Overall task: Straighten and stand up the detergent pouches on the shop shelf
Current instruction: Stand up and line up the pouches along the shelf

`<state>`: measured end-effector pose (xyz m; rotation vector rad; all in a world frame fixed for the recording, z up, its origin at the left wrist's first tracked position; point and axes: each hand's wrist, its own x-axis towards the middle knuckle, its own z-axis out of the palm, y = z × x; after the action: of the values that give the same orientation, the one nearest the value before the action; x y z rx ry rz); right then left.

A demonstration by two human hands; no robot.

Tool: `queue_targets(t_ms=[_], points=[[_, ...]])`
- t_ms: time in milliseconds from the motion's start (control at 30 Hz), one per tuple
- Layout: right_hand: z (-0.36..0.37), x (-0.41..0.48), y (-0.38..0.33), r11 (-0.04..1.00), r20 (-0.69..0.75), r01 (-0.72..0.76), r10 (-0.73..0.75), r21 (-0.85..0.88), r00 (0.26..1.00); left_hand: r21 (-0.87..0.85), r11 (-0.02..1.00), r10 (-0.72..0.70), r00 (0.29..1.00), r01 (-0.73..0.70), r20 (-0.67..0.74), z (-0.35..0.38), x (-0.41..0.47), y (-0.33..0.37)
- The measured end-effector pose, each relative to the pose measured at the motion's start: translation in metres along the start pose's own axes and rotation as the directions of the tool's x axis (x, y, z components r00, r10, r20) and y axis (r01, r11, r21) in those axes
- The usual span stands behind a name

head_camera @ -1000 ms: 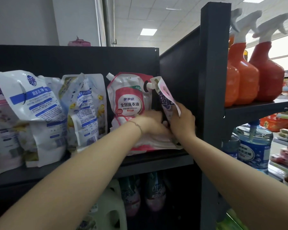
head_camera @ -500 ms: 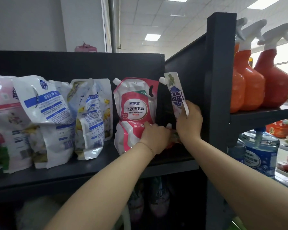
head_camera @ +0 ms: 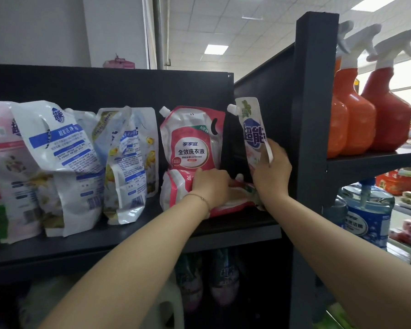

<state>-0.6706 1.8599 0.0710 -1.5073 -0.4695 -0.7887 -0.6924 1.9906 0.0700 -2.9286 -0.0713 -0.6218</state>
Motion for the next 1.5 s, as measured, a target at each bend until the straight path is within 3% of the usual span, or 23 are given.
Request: queue_targets(t_ms=[133,267,367,633,1100,1500], points=[[-0.001,0.001,-0.001,0.999,0.001,0.029,-0.029,0.026,1.000,-0.063,0.998,-0.023,0.997,0.018,-0.078,-0.001,0.000,-0.001],[0.000,0.005,-0.003,0.997,-0.026,0.050,-0.049,0.058,0.998,-0.232,0.969,-0.122,0.978,0.081,-0.168,-0.001,0.004,-0.010],[0.001,0.009,-0.007,0.991,-0.042,0.037,-0.032,0.128,0.999,-0.387,0.909,-0.251,0.945,0.155,-0.211,-0.002,0.008,-0.020],[0.002,0.012,-0.021,0.977,-0.073,0.050,-0.036,0.206,0.997,-0.627,0.769,-0.376,0.882,0.126,-0.284,-0.006,0.010,-0.032],[0.013,0.047,-0.042,0.966,-0.144,0.045,-0.008,0.256,0.990,-0.787,0.617,-0.484,0.780,-0.017,-0.397,-0.001,0.000,-0.033],[0.016,0.075,-0.064,0.940,-0.211,0.082,-0.010,0.333,0.978,-0.896,0.429,-0.635,0.668,-0.111,-0.387,-0.003,0.000,-0.052]])
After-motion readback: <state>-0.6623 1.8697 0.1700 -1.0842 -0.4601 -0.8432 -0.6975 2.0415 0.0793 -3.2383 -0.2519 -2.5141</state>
